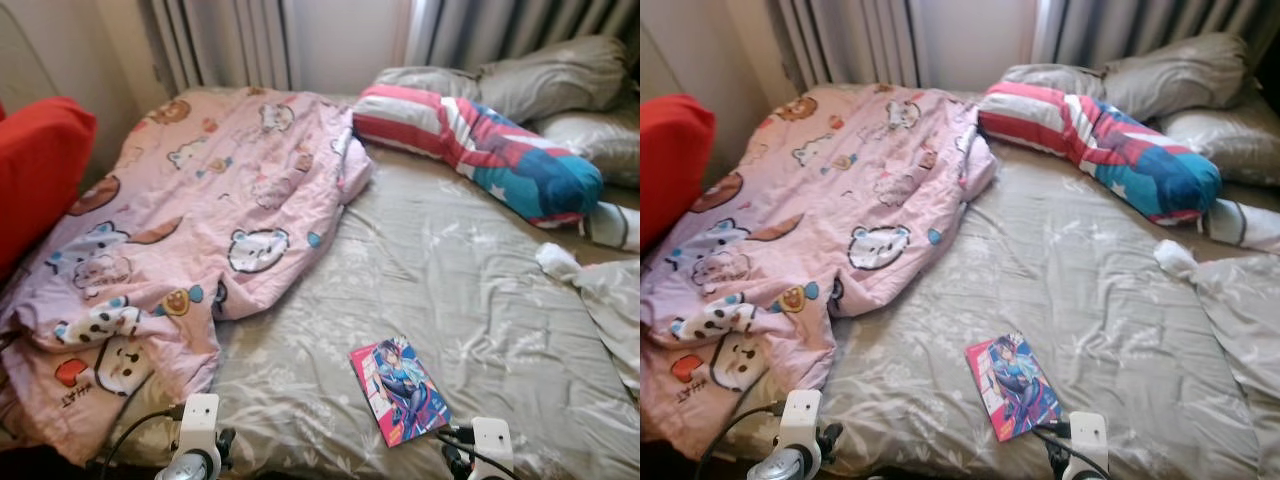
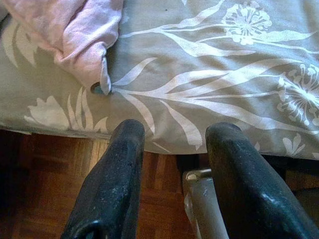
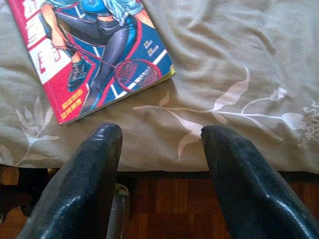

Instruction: Clean up the room

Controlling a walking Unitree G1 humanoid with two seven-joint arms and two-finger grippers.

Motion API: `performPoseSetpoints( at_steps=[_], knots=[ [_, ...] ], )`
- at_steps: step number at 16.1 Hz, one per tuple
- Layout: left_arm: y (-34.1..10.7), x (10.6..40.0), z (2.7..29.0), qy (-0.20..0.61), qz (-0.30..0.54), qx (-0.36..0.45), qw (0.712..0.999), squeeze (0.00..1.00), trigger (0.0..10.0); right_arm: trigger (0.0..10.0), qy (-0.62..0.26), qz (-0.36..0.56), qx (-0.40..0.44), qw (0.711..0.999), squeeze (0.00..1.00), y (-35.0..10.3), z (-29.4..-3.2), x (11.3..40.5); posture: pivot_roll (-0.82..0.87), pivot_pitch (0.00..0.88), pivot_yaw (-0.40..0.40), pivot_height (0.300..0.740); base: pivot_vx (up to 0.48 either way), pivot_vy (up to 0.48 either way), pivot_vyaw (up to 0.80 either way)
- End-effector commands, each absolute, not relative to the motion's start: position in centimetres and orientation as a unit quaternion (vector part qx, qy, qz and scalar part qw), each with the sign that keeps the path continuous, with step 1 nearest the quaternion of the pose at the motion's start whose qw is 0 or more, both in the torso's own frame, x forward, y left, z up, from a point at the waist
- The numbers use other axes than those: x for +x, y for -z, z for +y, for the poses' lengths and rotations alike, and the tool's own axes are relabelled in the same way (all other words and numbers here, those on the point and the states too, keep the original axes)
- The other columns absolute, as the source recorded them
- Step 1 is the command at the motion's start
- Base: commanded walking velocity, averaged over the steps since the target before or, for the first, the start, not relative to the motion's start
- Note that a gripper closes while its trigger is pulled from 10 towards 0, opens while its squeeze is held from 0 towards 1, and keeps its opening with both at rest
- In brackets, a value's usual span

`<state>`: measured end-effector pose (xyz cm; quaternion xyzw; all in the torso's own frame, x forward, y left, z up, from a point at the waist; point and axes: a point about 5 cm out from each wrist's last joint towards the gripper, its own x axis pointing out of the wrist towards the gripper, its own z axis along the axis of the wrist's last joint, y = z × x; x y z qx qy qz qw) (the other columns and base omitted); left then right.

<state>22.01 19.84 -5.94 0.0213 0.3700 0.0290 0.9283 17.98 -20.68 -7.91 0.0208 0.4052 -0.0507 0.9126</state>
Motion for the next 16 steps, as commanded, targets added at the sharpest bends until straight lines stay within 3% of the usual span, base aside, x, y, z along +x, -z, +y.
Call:
performPoseSetpoints(
  at_steps=[1, 13, 14, 16],
  knots=[
    [6.2, 21.5, 20.0, -0.033, 0.377, 0.017, 0.925, 0.00, 10.0, 10.0, 0.053, 0.408, 0.026, 0.911, 0.00, 8.0, -20.6, 17.8, 0.03, 0.134, 0.001, 0.740, 0.000, 0.000, 0.00],
    [6.2, 21.5, 20.0, -0.033, 0.376, 0.017, 0.926, 0.00, 10.0, 10.0, 0.053, 0.407, 0.027, 0.911, 0.00, 8.0, -20.6, 17.8, 0.03, 0.133, 0.001, 0.740, 0.000, 0.000, 0.00],
    [4.0, 24.4, 19.3, -0.010, 0.291, 0.001, 0.957, 0.00, 10.0, 10.0, 0.019, 0.267, 0.018, 0.963, 0.00, 4.2, -18.7, 23.8, 0.02, 0.027, -0.015, 0.740, 0.000, 0.000, 0.00],
    [5.1, 23.2, 19.4, -0.008, 0.338, 0.010, 0.941, 0.00, 10.0, 10.0, 0.017, 0.303, 0.011, 0.953, 0.00, 5.2, -18.6, 22.6, 0.02, 0.030, -0.012, 0.740, 0.000, 0.000, 0.00]
  ],
)
